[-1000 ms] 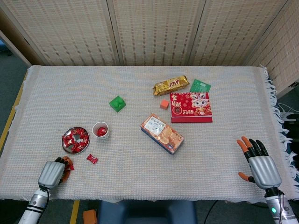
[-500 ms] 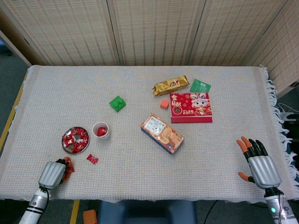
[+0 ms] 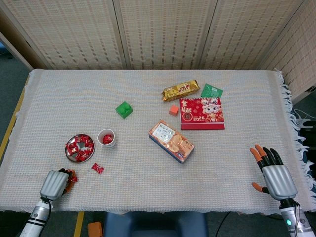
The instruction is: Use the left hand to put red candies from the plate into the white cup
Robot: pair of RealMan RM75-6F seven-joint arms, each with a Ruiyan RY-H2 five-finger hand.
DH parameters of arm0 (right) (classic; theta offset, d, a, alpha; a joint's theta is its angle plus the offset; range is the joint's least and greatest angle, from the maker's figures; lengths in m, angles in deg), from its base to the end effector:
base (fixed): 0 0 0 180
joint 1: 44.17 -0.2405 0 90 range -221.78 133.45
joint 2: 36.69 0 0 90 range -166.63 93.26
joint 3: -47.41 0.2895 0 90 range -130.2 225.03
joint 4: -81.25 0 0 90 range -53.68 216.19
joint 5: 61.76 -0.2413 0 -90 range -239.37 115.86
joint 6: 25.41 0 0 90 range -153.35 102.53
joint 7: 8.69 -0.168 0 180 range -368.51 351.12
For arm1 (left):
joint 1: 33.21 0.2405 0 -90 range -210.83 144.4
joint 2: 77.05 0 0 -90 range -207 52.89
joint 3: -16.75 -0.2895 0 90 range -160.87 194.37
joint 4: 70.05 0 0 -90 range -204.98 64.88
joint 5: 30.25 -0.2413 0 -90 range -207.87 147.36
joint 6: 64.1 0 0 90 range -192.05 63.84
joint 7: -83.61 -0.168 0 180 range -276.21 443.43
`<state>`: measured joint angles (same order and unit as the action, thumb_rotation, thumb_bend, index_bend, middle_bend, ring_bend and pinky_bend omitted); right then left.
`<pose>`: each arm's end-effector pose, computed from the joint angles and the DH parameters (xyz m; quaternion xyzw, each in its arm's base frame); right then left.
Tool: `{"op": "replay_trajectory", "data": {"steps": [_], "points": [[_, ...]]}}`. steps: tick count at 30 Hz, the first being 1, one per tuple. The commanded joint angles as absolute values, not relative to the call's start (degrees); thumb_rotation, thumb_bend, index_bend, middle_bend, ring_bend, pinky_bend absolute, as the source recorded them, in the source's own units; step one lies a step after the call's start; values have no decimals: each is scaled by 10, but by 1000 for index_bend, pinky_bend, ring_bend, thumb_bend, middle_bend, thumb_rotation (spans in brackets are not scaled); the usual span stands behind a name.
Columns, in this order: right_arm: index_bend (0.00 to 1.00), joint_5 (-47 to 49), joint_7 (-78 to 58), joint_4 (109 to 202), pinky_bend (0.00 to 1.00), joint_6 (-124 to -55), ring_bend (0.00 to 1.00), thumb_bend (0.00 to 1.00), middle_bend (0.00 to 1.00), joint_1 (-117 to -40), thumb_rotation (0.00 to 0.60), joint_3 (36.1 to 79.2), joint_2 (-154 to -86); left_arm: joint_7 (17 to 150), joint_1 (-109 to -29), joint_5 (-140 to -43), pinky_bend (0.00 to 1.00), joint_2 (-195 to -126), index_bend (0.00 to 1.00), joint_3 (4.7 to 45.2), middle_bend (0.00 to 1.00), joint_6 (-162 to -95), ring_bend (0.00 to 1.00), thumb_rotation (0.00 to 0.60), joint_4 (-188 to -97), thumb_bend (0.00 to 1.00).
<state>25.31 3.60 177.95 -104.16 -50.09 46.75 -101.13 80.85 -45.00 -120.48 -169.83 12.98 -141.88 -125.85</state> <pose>-0.3400 -0.1975 0.1071 0.6670 -0.3800 0.3093 0.5613 -0.3929 0.2340 -0.0204 -0.7179 -0.3284 -0.3089 0.5304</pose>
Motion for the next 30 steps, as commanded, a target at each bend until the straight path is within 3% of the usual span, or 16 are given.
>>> {"op": "replay_trajectory", "data": {"steps": [1, 10, 19, 30], "points": [[0, 253, 36, 1779, 63, -1041, 0, 23, 0, -501, 600, 467, -1011, 806, -449, -1204, 933, -1699, 583, 131, 584, -1418, 538, 600, -1257, 496], [0, 253, 35, 1779, 69, -1040, 0, 23, 0, -501, 600, 468, -1011, 805, -451, -1208, 935, -1696, 592, 134, 592, -1426, 543, 600, -1261, 508], [0, 249, 33, 1779, 73, -1040, 0, 23, 0, -502, 600, 469, -1010, 790, -493, -1225, 935, -1637, 595, 169, 596, -1439, 545, 600, -1372, 511], [0, 238, 43, 1778, 78, -1032, 0, 23, 0, -505, 600, 472, -1015, 716, -608, -1184, 935, -1616, 595, 257, 596, -1333, 545, 600, -1487, 511]]}}
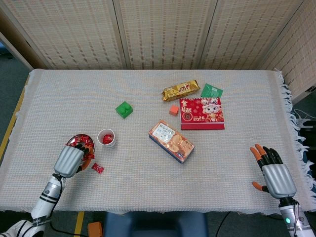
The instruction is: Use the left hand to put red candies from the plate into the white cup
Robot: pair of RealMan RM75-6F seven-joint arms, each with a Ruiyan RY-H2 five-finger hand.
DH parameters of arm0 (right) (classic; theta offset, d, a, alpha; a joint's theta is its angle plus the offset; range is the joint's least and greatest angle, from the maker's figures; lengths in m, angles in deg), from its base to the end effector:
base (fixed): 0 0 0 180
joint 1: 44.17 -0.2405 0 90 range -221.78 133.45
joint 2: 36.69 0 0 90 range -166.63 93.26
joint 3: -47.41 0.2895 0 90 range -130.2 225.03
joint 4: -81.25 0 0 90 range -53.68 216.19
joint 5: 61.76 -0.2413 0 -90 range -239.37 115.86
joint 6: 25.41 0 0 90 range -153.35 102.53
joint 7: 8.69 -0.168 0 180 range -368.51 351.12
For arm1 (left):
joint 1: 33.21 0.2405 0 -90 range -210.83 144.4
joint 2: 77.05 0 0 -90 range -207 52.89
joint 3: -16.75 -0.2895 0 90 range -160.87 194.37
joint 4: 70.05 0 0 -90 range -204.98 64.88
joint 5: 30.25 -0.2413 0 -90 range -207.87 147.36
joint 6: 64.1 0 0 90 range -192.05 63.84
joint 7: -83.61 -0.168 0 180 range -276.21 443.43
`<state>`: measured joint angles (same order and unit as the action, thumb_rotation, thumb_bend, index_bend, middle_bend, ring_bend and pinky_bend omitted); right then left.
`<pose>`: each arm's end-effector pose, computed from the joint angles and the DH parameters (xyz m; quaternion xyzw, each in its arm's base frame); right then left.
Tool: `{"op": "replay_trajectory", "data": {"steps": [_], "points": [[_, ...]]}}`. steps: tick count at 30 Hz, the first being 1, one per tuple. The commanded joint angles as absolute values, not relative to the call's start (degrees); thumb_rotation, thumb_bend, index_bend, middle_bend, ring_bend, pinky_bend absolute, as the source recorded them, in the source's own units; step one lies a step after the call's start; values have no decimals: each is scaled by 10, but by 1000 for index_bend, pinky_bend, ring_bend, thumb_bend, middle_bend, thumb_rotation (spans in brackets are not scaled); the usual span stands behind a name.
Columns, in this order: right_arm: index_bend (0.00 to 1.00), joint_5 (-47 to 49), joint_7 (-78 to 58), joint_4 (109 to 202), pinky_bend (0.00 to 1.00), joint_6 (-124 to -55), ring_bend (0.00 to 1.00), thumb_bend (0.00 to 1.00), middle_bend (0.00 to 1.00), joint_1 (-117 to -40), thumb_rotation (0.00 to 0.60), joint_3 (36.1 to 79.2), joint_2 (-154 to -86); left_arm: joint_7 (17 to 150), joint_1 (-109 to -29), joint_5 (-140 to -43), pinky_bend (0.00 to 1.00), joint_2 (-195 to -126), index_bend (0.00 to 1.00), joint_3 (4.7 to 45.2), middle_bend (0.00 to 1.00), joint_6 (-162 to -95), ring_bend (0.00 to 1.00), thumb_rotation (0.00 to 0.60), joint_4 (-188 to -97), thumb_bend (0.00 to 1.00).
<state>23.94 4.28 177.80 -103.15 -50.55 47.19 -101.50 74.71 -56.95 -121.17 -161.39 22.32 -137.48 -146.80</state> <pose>-0.3421 -0.2019 0.1046 0.6661 -0.3833 0.3022 0.5640 -0.2703 0.3238 0.0114 -0.7174 -0.2761 -0.4178 0.4844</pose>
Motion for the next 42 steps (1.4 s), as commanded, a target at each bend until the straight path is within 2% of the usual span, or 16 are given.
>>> {"op": "replay_trajectory", "data": {"steps": [1, 7, 18, 21, 26, 29, 39, 42], "points": [[0, 237, 43, 1778, 78, -1032, 0, 23, 0, -505, 600, 473, -1015, 708, -617, -1178, 936, -1621, 595, 265, 596, -1326, 545, 600, -1485, 510], [0, 231, 42, 1777, 79, -1031, 0, 24, 0, -505, 600, 474, -1014, 679, -662, -1144, 936, -1653, 595, 297, 596, -1295, 545, 600, -1461, 510], [0, 234, 34, 1777, 79, -1038, 0, 23, 0, -502, 600, 475, -1011, 668, -695, -1120, 911, -1706, 573, 292, 579, -1275, 536, 600, -1381, 510], [0, 233, 34, 1776, 79, -1038, 0, 23, 0, -502, 600, 476, -1011, 668, -698, -1119, 858, -1711, 528, 285, 547, -1273, 504, 600, -1372, 505], [0, 234, 34, 1777, 79, -1039, 0, 23, 0, -502, 600, 475, -1010, 665, -701, -1119, 683, -1720, 436, 280, 461, -1281, 428, 600, -1358, 504], [0, 235, 32, 1776, 80, -1041, 0, 24, 0, -501, 600, 475, -1010, 663, -703, -1117, 631, -1721, 406, 276, 424, -1279, 397, 600, -1354, 500], [0, 236, 31, 1776, 80, -1042, 0, 24, 0, -501, 600, 475, -1010, 667, -704, -1117, 616, -1714, 359, 271, 379, -1293, 362, 600, -1364, 489], [0, 235, 30, 1776, 81, -1041, 0, 23, 0, -501, 600, 476, -1010, 678, -696, -1132, 572, -1703, 334, 260, 355, -1311, 338, 600, -1387, 484]]}}
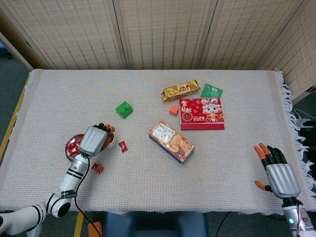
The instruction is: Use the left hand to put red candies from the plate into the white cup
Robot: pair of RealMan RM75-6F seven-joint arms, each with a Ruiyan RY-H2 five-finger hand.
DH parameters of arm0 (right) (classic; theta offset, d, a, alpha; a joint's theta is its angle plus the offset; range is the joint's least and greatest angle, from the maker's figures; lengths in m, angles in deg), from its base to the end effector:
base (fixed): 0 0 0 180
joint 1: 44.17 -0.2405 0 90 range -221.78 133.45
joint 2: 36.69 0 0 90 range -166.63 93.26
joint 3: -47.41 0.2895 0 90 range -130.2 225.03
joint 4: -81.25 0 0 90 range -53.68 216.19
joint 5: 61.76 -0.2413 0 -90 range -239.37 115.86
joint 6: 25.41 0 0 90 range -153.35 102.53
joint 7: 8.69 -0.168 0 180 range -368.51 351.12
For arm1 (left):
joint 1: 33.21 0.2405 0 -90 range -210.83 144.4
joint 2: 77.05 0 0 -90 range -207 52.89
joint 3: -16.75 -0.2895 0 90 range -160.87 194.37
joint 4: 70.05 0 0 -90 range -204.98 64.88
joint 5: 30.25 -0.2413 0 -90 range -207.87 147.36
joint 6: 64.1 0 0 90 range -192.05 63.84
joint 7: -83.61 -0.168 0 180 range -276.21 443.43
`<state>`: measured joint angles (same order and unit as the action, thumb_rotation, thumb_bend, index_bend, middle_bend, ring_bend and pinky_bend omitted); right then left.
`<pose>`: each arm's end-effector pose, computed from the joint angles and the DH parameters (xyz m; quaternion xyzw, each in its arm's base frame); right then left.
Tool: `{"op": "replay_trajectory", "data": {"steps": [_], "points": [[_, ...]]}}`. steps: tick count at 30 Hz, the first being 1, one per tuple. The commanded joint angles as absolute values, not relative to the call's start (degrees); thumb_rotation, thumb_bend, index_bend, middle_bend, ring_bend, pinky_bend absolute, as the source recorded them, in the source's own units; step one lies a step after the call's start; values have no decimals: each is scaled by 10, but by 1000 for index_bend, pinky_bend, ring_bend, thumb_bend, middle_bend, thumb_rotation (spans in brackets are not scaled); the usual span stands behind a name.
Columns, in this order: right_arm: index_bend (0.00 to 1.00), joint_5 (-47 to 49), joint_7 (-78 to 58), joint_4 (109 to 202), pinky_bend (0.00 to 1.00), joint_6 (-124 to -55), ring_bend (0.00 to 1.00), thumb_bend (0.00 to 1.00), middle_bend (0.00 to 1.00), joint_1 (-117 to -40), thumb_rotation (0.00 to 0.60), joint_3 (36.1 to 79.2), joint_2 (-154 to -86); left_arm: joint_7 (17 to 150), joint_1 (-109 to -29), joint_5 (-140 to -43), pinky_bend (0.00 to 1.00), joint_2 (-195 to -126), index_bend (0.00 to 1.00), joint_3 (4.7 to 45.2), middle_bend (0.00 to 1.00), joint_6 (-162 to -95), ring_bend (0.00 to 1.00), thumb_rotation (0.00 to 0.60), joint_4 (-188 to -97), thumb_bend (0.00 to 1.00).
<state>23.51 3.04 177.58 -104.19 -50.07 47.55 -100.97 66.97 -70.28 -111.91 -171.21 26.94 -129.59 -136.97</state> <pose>-0.3455 -0.2015 0.1126 0.6548 -0.3854 0.3076 0.5728 -0.2101 0.4068 -0.0365 -0.7339 -0.2328 -0.3985 0.4984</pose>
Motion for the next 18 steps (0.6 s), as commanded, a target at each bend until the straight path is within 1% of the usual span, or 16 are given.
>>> {"op": "replay_trajectory", "data": {"steps": [1, 3, 4, 5, 7, 9, 10, 11, 14, 18], "points": [[0, 234, 31, 1776, 81, -1040, 0, 23, 0, -502, 600, 475, -1010, 682, -692, -1141, 547, -1698, 315, 254, 339, -1320, 313, 600, -1395, 474], [0, 234, 32, 1776, 80, -1037, 0, 23, 0, -503, 600, 475, -1010, 688, -684, -1166, 547, -1689, 276, 238, 290, -1342, 282, 600, -1415, 458], [0, 236, 32, 1776, 81, -1036, 0, 23, 0, -503, 600, 474, -1010, 688, -680, -1178, 595, -1688, 252, 232, 250, -1354, 288, 600, -1420, 453], [0, 237, 32, 1777, 81, -1036, 0, 23, 0, -503, 600, 473, -1010, 686, -678, -1189, 662, -1688, 234, 227, 218, -1365, 315, 600, -1424, 450], [0, 243, 30, 1779, 82, -1039, 0, 23, 0, -502, 600, 471, -1009, 682, -673, -1209, 839, -1690, 218, 216, 178, -1384, 464, 600, -1433, 446], [0, 251, 25, 1780, 82, -1045, 0, 23, 0, -500, 600, 469, -1006, 675, -669, -1220, 941, -1690, 216, 206, 171, -1390, 608, 600, -1447, 446], [0, 253, 23, 1781, 82, -1048, 0, 23, 0, -499, 600, 468, -1005, 672, -667, -1223, 975, -1689, 216, 201, 179, -1389, 659, 600, -1456, 446], [0, 256, 21, 1781, 82, -1050, 0, 23, 0, -498, 600, 467, -1004, 669, -665, -1225, 994, -1689, 216, 196, 191, -1387, 695, 600, -1466, 445], [0, 268, 12, 1782, 83, -1055, 0, 23, 0, -496, 600, 463, -999, 642, -662, -1227, 1000, -1694, 230, 183, 227, -1375, 744, 600, -1490, 443], [0, 288, -2, 1783, 85, -1066, 0, 23, 0, -491, 600, 456, -992, 603, -667, -1191, 1000, -1715, 241, 193, 248, -1336, 772, 600, -1495, 439]]}}
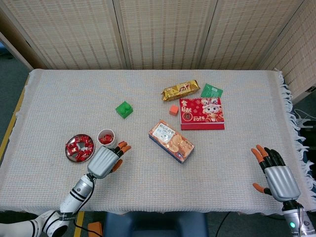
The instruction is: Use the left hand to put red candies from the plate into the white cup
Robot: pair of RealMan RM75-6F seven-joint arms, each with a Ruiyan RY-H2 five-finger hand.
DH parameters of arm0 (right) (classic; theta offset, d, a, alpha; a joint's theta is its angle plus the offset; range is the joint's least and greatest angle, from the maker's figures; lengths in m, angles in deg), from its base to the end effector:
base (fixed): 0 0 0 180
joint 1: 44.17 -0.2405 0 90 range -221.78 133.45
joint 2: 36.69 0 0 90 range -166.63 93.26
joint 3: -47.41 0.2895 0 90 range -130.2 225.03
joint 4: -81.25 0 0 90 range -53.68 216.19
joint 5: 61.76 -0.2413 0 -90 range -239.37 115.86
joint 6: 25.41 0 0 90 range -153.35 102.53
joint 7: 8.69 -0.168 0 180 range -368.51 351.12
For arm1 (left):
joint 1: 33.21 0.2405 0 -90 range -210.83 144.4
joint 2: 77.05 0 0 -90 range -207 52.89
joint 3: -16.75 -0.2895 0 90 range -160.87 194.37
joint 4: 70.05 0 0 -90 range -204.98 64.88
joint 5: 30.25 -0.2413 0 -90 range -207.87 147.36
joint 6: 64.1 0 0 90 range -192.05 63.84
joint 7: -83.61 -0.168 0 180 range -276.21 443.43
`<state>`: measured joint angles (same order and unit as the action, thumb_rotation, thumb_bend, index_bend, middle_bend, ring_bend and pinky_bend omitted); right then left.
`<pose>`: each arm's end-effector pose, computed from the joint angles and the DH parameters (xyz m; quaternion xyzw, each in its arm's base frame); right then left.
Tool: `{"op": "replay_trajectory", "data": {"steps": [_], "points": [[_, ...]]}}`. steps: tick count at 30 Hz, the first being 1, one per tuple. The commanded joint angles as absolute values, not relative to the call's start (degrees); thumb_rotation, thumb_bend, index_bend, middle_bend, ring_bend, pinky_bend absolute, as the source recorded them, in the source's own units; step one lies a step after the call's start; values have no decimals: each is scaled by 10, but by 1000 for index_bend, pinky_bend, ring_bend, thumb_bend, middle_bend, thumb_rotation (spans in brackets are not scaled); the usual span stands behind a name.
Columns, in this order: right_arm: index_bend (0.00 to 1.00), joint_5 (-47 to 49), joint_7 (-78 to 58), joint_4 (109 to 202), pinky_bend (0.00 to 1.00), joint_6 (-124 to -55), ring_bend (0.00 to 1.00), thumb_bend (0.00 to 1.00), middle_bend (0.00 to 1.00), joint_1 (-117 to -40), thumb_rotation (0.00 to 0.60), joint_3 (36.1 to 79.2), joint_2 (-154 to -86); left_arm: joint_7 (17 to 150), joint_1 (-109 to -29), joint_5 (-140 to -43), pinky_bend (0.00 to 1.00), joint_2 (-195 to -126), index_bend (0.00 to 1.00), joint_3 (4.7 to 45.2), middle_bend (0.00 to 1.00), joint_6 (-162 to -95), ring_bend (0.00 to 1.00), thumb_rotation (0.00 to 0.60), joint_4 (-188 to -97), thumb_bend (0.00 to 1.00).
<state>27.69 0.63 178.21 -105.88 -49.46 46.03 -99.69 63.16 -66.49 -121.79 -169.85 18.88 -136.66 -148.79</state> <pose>-0.3373 -0.1911 0.1162 0.6651 -0.3799 0.3270 0.5535 -0.1806 0.3228 -0.0566 -0.7704 -0.1968 -0.4391 0.4182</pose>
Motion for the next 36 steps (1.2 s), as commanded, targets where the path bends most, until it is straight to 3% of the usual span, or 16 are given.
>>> {"op": "replay_trajectory", "data": {"steps": [1, 10, 22, 36], "points": [[0, 293, -6, 1783, 85, -1069, 0, 23, 0, -490, 600, 454, -990, 593, -669, -1179, 1000, -1720, 239, 197, 246, -1325, 778, 600, -1494, 441], [0, 332, -45, 1779, 90, -1099, 0, 24, 0, -478, 600, 441, -972, 471, -696, -1077, 1000, -1776, 230, 236, 239, -1254, 809, 600, -1456, 450], [0, 348, -56, 1777, 95, -1107, 0, 23, 0, -473, 600, 436, -967, 422, -705, -1058, 1000, -1815, 247, 241, 233, -1264, 809, 600, -1377, 448], [0, 339, -49, 1780, 97, -1099, 0, 23, 0, -475, 600, 441, -969, 425, -714, -1052, 1000, -1838, 344, 236, 332, -1252, 809, 600, -1310, 445]]}}
